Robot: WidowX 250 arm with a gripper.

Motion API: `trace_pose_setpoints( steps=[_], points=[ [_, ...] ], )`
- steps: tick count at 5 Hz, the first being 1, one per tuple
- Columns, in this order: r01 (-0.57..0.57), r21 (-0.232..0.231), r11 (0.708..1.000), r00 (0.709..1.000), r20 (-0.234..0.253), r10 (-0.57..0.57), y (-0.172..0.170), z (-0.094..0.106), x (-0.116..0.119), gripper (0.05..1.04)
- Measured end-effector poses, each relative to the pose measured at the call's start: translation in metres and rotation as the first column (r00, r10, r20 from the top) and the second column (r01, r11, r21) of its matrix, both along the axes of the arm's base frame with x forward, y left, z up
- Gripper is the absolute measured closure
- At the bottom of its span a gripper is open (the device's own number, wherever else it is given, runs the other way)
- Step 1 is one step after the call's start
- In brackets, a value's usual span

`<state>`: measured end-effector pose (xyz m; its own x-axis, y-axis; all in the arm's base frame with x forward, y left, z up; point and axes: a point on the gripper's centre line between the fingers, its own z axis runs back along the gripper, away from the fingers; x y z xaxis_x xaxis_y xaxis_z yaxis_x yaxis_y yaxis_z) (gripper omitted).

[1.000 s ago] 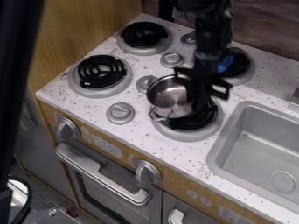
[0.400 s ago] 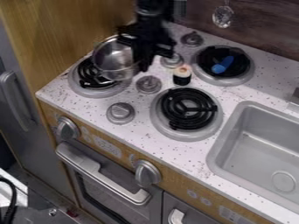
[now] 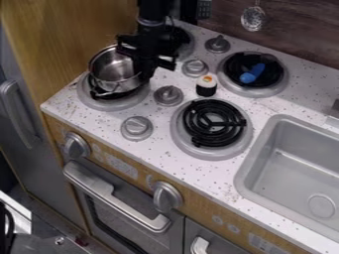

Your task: Take the silver pot in the lower left burner

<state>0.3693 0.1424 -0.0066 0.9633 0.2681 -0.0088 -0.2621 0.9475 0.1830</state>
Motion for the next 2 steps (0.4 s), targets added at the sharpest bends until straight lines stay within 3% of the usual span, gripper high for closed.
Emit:
trace_pose_setpoints(
  steps=[1, 2],
  points=[
    [-0.032, -0.015, 0.999, 0.999, -0.034, 0.031, 0.0115, -0.0216, 0.0061, 1.014],
    [-0.045, -0.012, 0.999, 0.998, -0.033, 0.044, 0.019, -0.0232, 0.0155, 0.988]
  ],
)
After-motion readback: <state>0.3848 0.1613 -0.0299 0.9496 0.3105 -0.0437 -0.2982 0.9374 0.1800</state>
